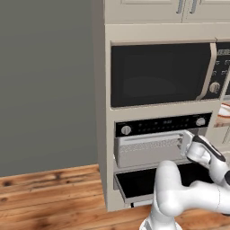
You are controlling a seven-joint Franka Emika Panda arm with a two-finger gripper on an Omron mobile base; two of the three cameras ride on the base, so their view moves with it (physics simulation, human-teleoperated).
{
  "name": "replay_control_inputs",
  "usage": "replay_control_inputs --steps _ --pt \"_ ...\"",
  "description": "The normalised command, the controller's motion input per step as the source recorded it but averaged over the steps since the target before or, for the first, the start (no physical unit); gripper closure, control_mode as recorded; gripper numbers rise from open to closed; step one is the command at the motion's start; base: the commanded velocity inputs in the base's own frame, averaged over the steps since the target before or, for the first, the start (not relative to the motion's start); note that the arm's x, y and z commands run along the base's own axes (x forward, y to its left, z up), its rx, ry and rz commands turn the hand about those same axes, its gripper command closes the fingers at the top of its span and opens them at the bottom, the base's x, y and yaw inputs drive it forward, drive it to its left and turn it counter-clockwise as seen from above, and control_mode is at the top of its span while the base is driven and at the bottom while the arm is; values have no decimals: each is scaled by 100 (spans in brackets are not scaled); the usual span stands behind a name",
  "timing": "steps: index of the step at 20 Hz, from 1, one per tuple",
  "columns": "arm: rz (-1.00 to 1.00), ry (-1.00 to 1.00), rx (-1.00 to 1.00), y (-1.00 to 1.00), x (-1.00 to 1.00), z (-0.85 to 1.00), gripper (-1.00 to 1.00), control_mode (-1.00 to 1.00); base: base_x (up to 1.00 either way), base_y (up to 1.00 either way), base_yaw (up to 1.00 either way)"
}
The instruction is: Take the baked cake out of the oven and place it on the plate for cooling. Then close the oven door.
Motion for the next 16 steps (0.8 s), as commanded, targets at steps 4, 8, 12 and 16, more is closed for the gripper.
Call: replay_control_inputs --steps 4,8,12,16 --pt "-5 0 0 21 16 -17 -100 -100 0 0 0" --pt "-4 0 0 23 9 -28 -100 -100 0 0 0" --pt "-3 -2 0 12 0 -49 -100 -100 0 0 0" --pt "-1 -6 0 5 0 -49 -100 -100 0 0 0"
